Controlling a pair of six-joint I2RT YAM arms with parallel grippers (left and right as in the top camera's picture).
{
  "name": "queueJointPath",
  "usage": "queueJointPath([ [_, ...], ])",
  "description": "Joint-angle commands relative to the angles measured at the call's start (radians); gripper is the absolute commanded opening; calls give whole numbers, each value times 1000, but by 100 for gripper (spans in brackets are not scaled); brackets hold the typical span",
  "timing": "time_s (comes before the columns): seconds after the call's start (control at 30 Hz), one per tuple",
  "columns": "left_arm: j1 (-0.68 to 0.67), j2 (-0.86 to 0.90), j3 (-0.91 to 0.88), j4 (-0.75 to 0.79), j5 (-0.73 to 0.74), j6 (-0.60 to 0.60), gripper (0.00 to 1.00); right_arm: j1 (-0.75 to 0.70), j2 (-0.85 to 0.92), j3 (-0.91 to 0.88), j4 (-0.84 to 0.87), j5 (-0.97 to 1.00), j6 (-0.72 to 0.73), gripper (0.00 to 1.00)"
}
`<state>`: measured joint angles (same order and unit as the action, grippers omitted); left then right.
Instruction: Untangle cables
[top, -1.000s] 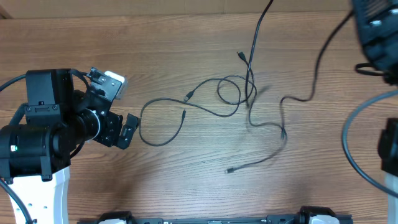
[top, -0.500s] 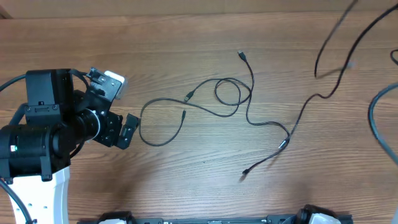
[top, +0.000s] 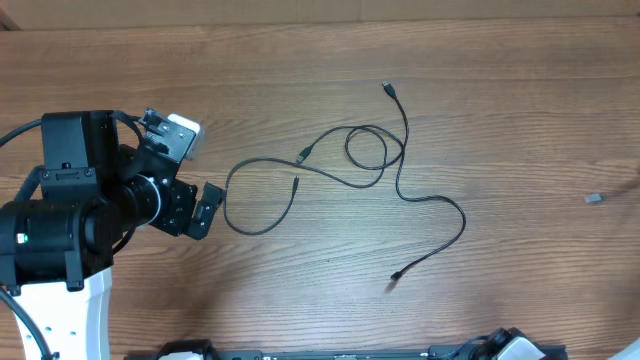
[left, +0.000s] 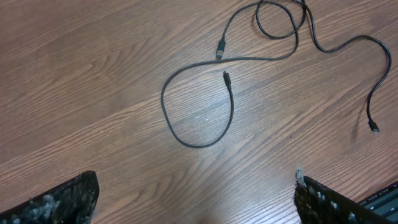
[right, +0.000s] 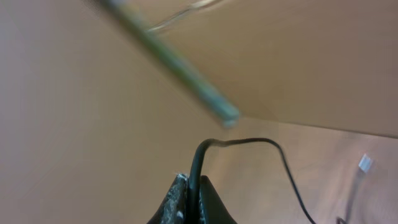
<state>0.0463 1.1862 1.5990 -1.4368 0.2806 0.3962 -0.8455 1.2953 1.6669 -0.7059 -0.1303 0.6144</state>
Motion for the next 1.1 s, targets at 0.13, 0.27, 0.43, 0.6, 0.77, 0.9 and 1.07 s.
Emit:
queueJointPath([
  [0.13,-1,3,19,1,1,16,100,-116,43,8,-126,196,53,4],
  [0.27,-1,3,19,1,1,16,100,-177,106,-16,-232,279,174,4],
  [0.43,-1,3,19,1,1,16,100,-211,231,-18,-368,268,257,4],
  [0.6,-1,3,19,1,1,16,100,-211,326,-19,-411,268,257,19],
  [0.77,-1,3,19,1,1,16,100,-211,351,-21,-432,268,249,57],
  [0.9,-1,3,19,1,1,16,100,-211,351,-21,-443,267,229,88],
  [1.07,-1,3,19,1,1,16,100,-204,351,-21,-449,118,93,99],
])
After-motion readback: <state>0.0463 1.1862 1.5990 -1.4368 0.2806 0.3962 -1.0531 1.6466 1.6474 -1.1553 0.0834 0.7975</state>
